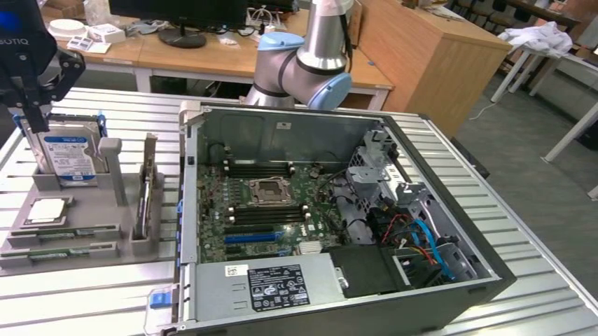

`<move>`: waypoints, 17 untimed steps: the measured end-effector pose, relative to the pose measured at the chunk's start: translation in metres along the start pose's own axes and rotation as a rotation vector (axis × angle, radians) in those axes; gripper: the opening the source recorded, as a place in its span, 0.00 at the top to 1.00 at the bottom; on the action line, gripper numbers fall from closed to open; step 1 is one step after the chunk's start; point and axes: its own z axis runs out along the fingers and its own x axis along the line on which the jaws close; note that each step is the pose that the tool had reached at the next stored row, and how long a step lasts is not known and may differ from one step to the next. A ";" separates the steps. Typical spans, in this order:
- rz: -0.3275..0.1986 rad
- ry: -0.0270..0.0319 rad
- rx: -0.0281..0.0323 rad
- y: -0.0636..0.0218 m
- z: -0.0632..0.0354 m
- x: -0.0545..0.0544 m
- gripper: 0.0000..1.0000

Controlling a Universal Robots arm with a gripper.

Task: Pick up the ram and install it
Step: 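Pick up the ram and move it above insertion slot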

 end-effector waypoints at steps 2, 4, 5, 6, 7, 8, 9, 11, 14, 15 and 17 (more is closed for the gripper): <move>-0.035 0.0015 -0.0007 0.0000 0.0001 0.000 0.89; -0.069 0.0030 -0.0015 0.0000 0.0001 0.000 0.89; -0.087 0.0039 -0.0019 0.0000 0.0002 0.000 0.89; -0.105 0.0047 -0.0023 0.0000 0.0002 0.000 0.89; -0.123 0.0055 -0.0026 0.0001 0.0002 0.000 0.89; -0.140 0.0062 -0.0030 0.0000 0.0003 0.000 0.89; -0.158 0.0070 -0.0034 0.0000 0.0004 0.000 0.89; -0.195 0.0088 -0.0041 0.0001 0.0004 0.000 0.89; -0.249 0.0111 -0.0054 0.0000 0.0006 0.000 0.89; -0.266 0.0119 -0.0057 0.0000 0.0006 0.000 0.89; -0.302 0.0135 -0.0065 0.0001 0.0007 0.000 0.89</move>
